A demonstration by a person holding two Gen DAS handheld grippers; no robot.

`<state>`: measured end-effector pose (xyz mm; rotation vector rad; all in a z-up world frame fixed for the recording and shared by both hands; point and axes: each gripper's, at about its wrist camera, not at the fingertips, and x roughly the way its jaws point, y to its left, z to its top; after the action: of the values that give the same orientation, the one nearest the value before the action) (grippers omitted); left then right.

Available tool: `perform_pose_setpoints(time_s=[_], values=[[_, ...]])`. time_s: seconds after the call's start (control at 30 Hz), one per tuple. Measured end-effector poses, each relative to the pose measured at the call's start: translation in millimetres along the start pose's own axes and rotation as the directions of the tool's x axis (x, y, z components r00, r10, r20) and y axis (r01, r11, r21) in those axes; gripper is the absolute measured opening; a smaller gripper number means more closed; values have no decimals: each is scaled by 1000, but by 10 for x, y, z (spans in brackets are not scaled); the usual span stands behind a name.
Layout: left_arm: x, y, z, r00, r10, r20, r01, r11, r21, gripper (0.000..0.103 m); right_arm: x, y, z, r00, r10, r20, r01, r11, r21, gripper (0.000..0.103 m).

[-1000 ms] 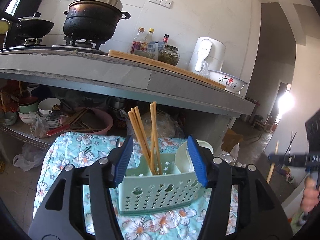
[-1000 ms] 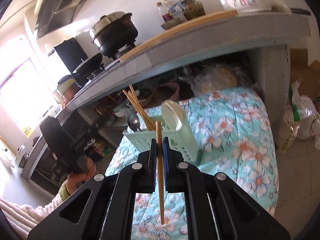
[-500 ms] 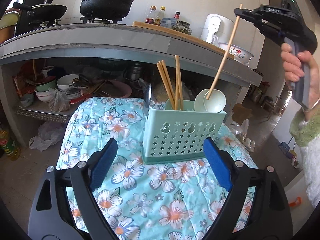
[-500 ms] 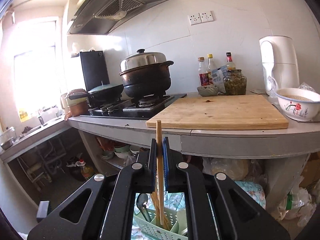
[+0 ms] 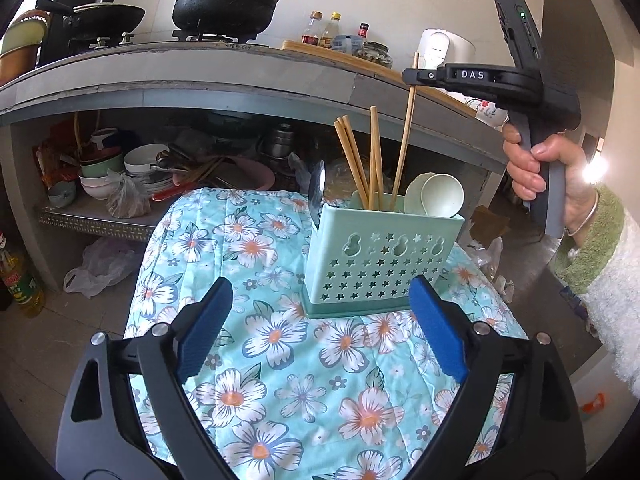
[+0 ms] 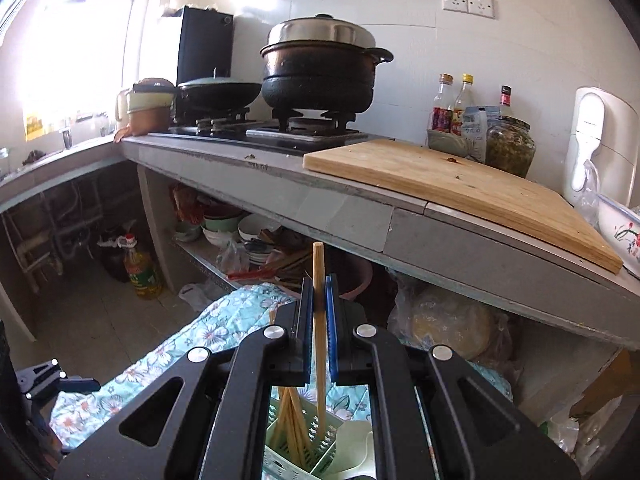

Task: Organize utensils
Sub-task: 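Lower the chopstick into the green holder and open the right tool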

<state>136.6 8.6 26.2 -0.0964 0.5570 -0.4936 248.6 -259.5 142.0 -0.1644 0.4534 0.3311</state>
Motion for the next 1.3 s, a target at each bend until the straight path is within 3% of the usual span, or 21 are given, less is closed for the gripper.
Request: perform_pose_setpoints(time_s=[0.27, 0.47, 0.73, 1.3], values=[[9, 40, -13, 1000, -7, -2, 7, 1000, -16, 86, 95, 288, -283, 996, 17, -86, -28, 992, -121, 6], [10, 27, -6, 1000, -5, -5, 5, 1000, -14, 87, 38, 403, -462, 992, 50, -113, -67, 987, -146, 8], [-1, -30, -3, 1000, -12, -5, 12, 1000, -5, 88, -31, 283, -536, 984, 131, -123, -136, 990, -32, 30], [-2, -94, -14, 1000, -23, -12, 23, 1000, -3, 88, -258, -239, -658, 986, 158, -55, -143, 966, 215, 32]])
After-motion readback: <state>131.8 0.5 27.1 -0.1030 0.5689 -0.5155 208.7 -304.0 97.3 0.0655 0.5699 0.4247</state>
